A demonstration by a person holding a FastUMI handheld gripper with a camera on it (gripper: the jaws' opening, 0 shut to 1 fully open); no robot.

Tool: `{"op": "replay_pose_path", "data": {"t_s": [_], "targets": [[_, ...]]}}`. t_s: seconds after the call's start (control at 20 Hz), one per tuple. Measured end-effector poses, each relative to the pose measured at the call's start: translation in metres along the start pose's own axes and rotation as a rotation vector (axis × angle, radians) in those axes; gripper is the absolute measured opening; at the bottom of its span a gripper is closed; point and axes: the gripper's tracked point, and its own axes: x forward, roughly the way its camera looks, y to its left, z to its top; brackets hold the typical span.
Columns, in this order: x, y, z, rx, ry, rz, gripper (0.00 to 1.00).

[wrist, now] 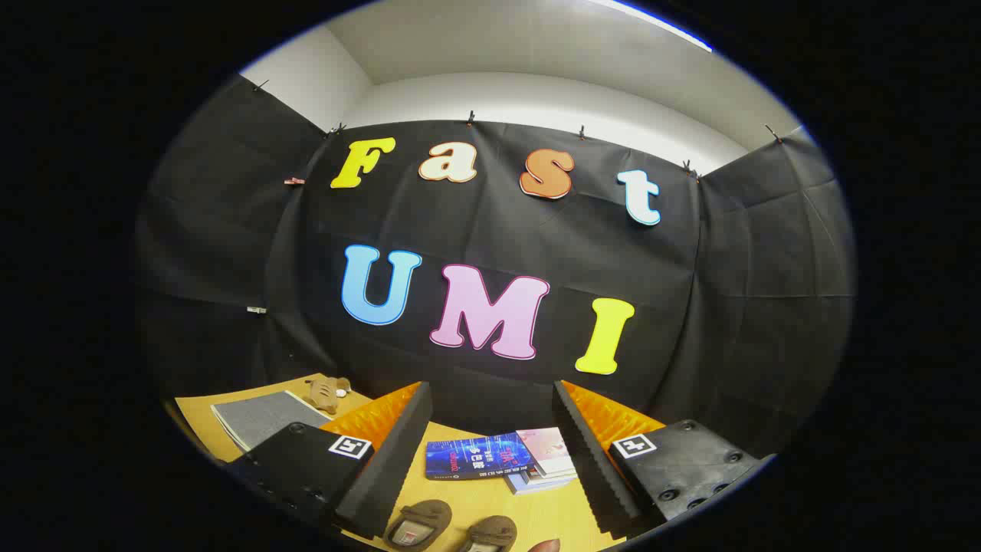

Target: Open the storage box then place both shoes into the box .Put the left shoe in first, then the right shoe, with the right side of both shoes facing outward in a uniform manner.

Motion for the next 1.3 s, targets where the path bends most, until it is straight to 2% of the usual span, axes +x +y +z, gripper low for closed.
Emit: {"op": "replay_pose_path", "data": {"t_s": [0.9, 1.05, 1.3], "targets": [[0.003, 0.004, 0.007, 0.015, -0.018, 0.014, 0.98], [0.004, 0.028, 0.007, 0.073, -0.014, 0.108, 0.98], [0.008, 0.099, -0.006, 0.258, 0.062, 0.376, 0.98]]}}
